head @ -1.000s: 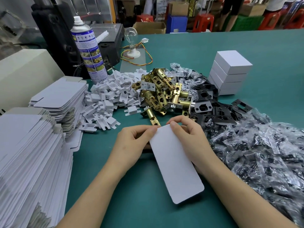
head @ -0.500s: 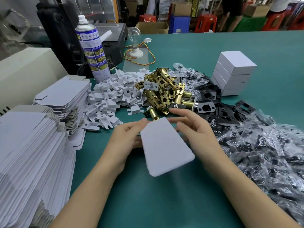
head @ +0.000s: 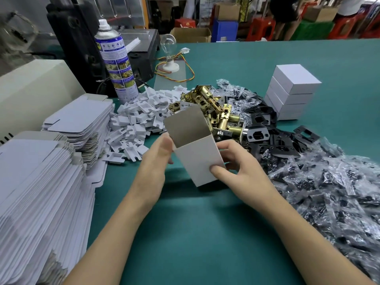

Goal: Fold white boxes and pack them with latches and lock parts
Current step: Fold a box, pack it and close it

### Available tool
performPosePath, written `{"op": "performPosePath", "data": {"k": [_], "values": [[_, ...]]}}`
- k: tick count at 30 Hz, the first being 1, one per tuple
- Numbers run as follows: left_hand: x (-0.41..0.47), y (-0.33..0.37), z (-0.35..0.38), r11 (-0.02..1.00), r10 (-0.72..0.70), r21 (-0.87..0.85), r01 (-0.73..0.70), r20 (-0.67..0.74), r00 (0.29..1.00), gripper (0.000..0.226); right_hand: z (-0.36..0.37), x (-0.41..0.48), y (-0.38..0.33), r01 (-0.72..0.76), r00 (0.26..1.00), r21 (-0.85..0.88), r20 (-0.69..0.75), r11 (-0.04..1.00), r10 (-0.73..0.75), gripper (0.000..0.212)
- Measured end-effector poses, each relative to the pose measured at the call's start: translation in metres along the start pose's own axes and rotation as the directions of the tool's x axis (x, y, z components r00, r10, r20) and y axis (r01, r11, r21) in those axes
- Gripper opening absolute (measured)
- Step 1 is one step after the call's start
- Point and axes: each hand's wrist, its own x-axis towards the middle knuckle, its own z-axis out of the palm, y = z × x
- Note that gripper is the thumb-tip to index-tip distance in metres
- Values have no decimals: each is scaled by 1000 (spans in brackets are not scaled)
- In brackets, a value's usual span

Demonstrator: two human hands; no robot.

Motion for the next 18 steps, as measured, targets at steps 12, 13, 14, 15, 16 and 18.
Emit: {"op": "performPosePath", "data": {"k": [12, 13, 14, 15, 16, 18], "values": [[-4, -3, 2, 964, 83, 243, -109, 115, 990, 27, -17, 8, -10, 63, 938, -305, -307, 950, -161, 39], [-4, -3, 3, 961, 91, 246, -124, 140, 986, 27, -21, 12, -11, 33, 939, -370, -306, 928, -155, 33], [-5, -4, 5, 960, 92, 247, -133, 169, 981, 26, -24, 17, -12, 11, 946, -444, -285, 896, -153, 27], [-5, -5, 7, 959, 90, 246, -139, 202, 975, 26, -28, 23, -14, -1, 952, -520, -263, 854, -159, 23], [-5, -6, 8, 957, 86, 251, -144, 231, 969, 27, -32, 29, -16, -9, 954, -591, -247, 806, -171, 21], [-5, -8, 9, 956, 82, 254, -148, 255, 963, 31, -39, 45, -20, -35, 962, -720, -211, 693, -171, 27]]}}
